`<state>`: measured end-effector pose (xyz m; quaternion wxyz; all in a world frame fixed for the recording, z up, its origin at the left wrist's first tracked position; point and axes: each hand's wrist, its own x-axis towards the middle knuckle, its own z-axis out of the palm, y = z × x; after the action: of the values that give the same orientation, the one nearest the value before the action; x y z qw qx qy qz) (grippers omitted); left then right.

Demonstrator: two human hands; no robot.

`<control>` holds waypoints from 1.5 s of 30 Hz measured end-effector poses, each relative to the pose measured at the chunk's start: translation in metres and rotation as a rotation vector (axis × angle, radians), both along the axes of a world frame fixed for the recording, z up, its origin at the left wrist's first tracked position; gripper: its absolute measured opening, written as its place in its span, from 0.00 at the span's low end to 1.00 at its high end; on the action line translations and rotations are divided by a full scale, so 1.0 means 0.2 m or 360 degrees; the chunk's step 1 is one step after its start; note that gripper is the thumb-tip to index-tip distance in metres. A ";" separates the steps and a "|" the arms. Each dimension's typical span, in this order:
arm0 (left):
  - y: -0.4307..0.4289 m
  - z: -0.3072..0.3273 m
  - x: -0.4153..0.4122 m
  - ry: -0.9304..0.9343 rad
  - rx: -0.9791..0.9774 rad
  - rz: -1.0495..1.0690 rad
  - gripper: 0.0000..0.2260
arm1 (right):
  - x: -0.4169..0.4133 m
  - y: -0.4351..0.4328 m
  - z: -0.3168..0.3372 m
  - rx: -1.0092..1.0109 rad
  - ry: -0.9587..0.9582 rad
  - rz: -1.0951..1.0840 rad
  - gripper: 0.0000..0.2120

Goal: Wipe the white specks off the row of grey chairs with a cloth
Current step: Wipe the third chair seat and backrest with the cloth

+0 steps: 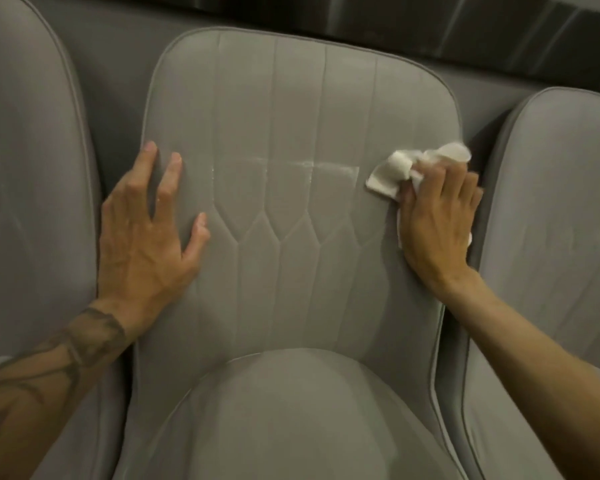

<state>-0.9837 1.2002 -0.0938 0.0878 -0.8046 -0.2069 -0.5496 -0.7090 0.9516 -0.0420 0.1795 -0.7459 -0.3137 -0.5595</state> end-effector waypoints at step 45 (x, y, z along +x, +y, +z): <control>0.00 -0.02 0.01 -0.0049 -0.0037 -0.0055 0.30 | -0.26 -0.35 -0.75 -0.1397 -0.0139 0.0313 0.12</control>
<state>-0.9823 1.1994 -0.0979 0.0656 -0.8005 -0.2006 -0.5610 -0.7610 0.8814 -0.1910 -0.1149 -0.6938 -0.5979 -0.3846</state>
